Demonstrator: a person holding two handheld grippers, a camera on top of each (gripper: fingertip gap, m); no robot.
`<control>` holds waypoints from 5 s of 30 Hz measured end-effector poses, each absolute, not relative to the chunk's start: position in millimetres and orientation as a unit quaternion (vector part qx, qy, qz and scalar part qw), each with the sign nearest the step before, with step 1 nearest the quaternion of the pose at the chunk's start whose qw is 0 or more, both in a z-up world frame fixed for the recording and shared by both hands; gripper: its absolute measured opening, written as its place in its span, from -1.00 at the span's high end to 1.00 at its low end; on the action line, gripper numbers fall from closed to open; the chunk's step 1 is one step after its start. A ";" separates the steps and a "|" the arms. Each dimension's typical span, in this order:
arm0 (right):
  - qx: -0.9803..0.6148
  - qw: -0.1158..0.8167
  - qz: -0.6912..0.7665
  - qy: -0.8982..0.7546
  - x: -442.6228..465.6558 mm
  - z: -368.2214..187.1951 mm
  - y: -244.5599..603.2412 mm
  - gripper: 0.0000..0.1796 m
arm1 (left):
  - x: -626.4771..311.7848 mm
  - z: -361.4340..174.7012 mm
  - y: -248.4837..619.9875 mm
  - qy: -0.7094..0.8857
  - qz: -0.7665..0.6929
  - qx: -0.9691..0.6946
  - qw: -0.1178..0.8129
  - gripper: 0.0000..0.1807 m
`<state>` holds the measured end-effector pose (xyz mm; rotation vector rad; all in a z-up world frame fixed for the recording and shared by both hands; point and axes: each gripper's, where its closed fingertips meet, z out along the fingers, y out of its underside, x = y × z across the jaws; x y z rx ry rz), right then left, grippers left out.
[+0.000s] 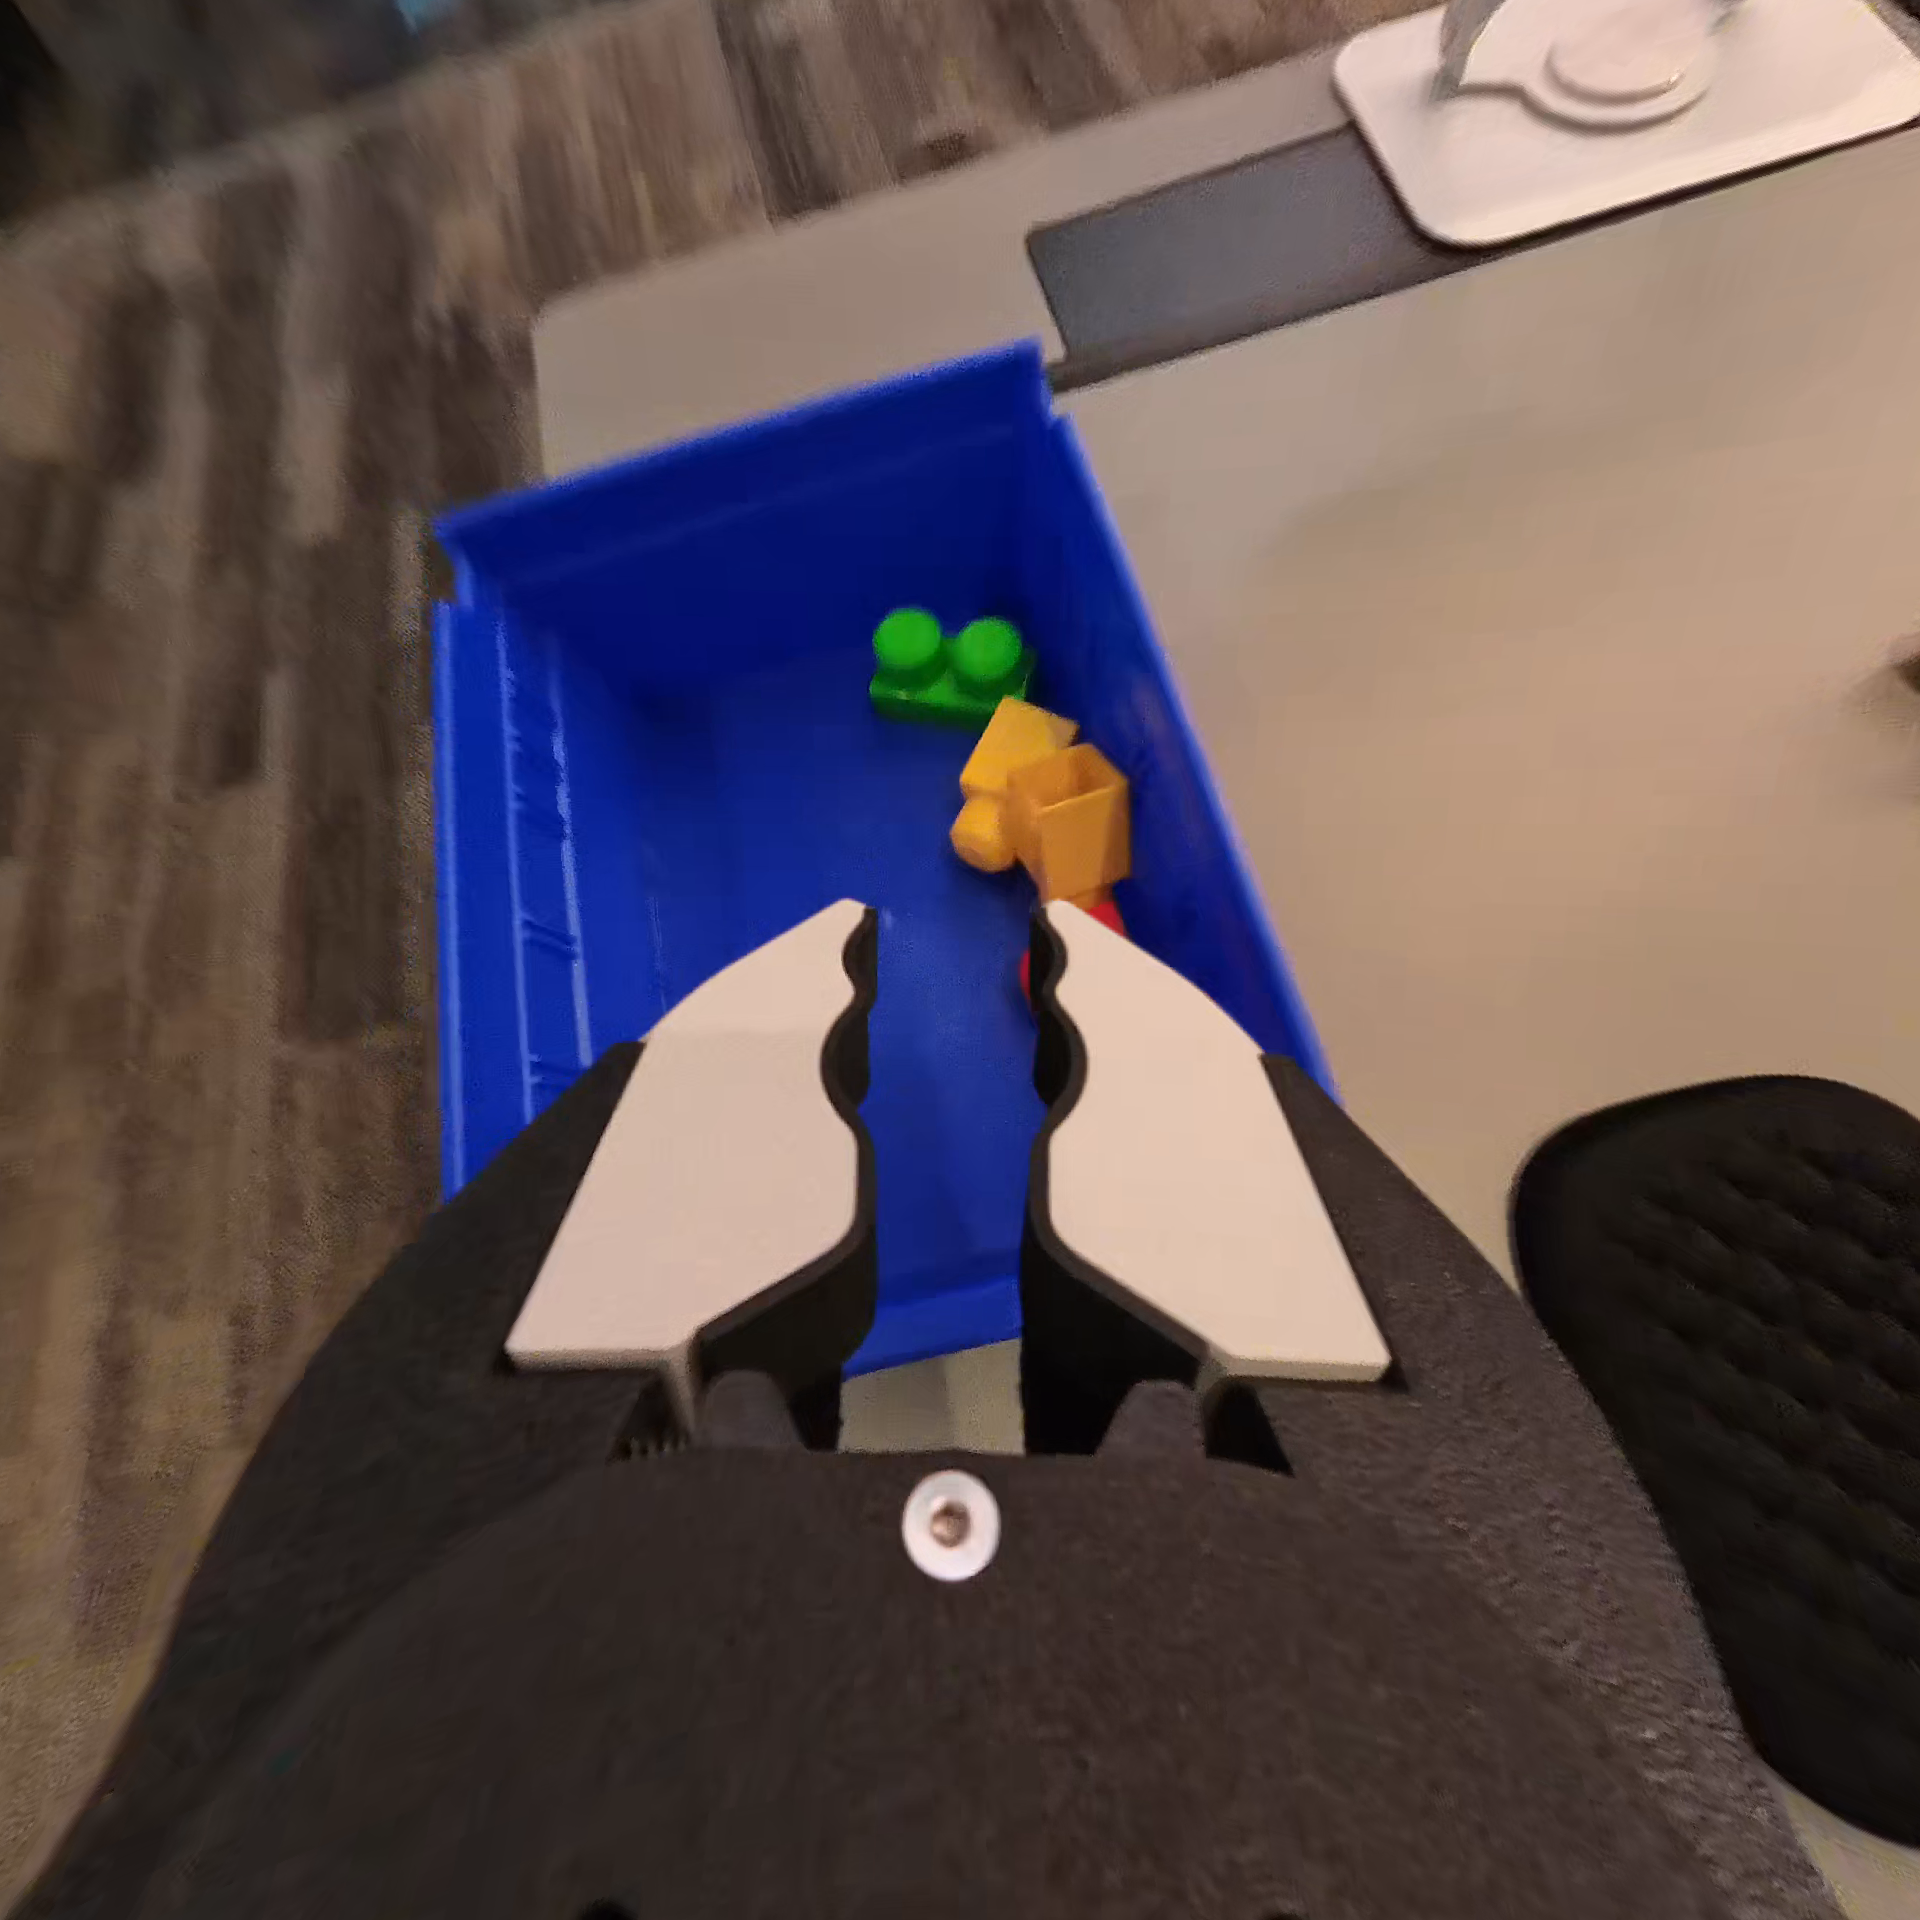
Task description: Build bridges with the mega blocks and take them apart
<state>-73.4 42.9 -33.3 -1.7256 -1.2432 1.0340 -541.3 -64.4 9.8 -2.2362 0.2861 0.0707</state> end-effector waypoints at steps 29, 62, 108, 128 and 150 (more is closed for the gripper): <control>-0.687 0.364 0.451 -0.439 -61.9 -40.9 37.2 0.38 | -545.9 -98.9 79.1 0.560 0.063 -0.775 0.286 0.50; -0.673 0.304 0.505 -0.447 -76.4 -56.4 14.4 0.38 | -576.8 -135.0 48.7 0.612 0.090 -0.779 0.106 0.37; -0.677 0.223 0.185 -0.677 -149.6 -95.7 -21.3 0.07 | -270.6 43.2 -94.9 0.271 -0.324 -0.673 0.607 0.62; -0.697 0.170 0.229 -0.658 -144.1 -133.0 -27.9 0.08 | -263.0 15.4 -106.2 0.297 -0.314 -0.686 0.586 0.62; -0.689 0.235 0.195 -0.658 -148.2 -115.2 -15.1 0.10 | -262.2 -0.1 -106.8 0.287 -0.323 -0.701 0.568 0.62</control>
